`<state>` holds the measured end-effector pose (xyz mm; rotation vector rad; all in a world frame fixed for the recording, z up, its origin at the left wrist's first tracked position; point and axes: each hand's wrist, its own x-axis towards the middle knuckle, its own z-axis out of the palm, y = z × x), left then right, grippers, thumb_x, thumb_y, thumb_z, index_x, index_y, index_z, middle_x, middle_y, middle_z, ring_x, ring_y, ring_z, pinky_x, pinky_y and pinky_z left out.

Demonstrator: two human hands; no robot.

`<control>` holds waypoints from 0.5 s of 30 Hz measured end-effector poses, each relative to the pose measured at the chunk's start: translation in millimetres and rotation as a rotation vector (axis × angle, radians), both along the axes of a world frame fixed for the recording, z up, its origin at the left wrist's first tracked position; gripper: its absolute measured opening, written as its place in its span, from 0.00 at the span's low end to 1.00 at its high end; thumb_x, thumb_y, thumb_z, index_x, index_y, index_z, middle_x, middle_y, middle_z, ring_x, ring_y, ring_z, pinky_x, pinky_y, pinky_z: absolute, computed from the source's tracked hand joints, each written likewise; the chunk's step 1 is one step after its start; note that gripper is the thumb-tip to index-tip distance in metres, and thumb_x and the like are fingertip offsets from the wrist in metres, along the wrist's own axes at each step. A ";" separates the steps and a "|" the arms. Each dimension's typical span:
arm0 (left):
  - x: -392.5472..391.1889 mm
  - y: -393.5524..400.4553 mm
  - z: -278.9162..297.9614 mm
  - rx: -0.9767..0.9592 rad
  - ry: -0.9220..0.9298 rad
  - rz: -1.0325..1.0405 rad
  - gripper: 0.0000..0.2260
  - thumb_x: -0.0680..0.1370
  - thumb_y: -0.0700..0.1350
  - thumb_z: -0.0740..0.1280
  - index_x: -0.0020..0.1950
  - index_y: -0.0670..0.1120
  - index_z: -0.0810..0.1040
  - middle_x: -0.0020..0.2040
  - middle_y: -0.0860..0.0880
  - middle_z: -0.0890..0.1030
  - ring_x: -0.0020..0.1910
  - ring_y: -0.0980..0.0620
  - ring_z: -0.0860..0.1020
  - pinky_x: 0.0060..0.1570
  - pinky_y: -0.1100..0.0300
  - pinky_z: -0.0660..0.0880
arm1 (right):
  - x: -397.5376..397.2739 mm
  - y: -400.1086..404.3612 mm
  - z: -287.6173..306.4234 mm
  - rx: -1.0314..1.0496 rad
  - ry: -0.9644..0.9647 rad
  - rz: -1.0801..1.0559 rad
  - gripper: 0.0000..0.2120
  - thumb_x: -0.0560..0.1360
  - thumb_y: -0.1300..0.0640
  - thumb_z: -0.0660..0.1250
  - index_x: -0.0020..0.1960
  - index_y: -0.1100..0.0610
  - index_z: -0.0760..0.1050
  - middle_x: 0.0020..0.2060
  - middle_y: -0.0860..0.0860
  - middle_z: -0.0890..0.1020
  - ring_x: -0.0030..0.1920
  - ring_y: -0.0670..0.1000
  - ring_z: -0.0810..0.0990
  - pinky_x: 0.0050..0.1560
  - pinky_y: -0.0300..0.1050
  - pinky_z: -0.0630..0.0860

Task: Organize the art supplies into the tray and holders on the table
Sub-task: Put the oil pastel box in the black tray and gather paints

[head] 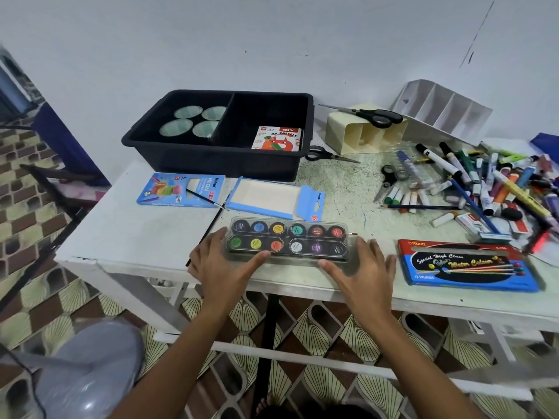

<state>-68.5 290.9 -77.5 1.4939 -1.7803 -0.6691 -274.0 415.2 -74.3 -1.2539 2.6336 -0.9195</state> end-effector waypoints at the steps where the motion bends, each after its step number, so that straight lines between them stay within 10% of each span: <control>1: -0.4 1.0 0.1 -0.006 -0.005 -0.005 0.47 0.59 0.75 0.67 0.72 0.52 0.67 0.70 0.50 0.68 0.69 0.52 0.58 0.67 0.47 0.60 | 0.7 -0.3 0.3 -0.028 -0.027 0.026 0.49 0.65 0.25 0.58 0.72 0.60 0.67 0.68 0.56 0.74 0.74 0.54 0.63 0.77 0.58 0.43; 15: 3.0 -0.4 -1.4 -0.076 -0.060 -0.045 0.45 0.61 0.77 0.63 0.71 0.52 0.70 0.74 0.50 0.65 0.74 0.50 0.57 0.69 0.43 0.57 | 0.1 2.9 0.7 -0.081 0.134 0.109 0.42 0.72 0.28 0.59 0.71 0.61 0.69 0.68 0.57 0.74 0.68 0.57 0.71 0.69 0.59 0.64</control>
